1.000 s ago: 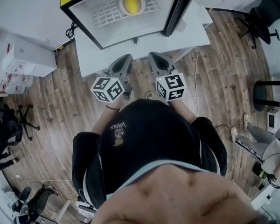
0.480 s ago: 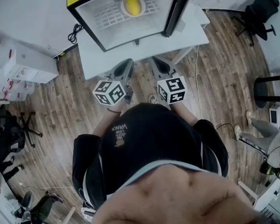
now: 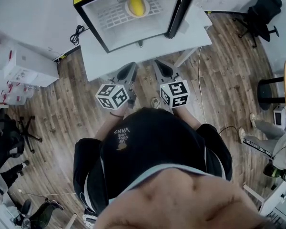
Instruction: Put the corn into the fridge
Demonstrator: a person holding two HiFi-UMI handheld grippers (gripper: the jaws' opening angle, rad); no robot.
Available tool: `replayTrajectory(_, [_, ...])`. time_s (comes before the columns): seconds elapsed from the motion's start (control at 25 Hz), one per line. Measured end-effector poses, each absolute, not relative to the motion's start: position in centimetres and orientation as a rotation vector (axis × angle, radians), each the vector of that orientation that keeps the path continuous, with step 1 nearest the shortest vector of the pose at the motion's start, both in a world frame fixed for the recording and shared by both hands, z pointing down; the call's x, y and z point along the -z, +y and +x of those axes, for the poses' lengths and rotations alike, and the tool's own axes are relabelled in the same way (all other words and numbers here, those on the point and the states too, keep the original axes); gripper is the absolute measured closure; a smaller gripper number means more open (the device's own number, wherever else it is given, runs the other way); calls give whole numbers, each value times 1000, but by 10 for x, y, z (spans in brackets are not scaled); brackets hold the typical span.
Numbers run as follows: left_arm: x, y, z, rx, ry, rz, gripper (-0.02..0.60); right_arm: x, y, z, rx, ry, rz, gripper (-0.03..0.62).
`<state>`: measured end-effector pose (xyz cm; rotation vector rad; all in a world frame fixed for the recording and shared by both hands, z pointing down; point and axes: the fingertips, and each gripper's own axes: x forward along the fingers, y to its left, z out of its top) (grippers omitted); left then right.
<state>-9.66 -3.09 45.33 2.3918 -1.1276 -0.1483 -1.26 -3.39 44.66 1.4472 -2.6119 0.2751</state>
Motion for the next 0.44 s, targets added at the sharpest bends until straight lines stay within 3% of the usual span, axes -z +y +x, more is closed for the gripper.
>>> replayTrajectory(0.44, [-451, -29, -97, 168, -1135, 2396, 565, -448, -30, -11, -262, -2594, 1464, 582])
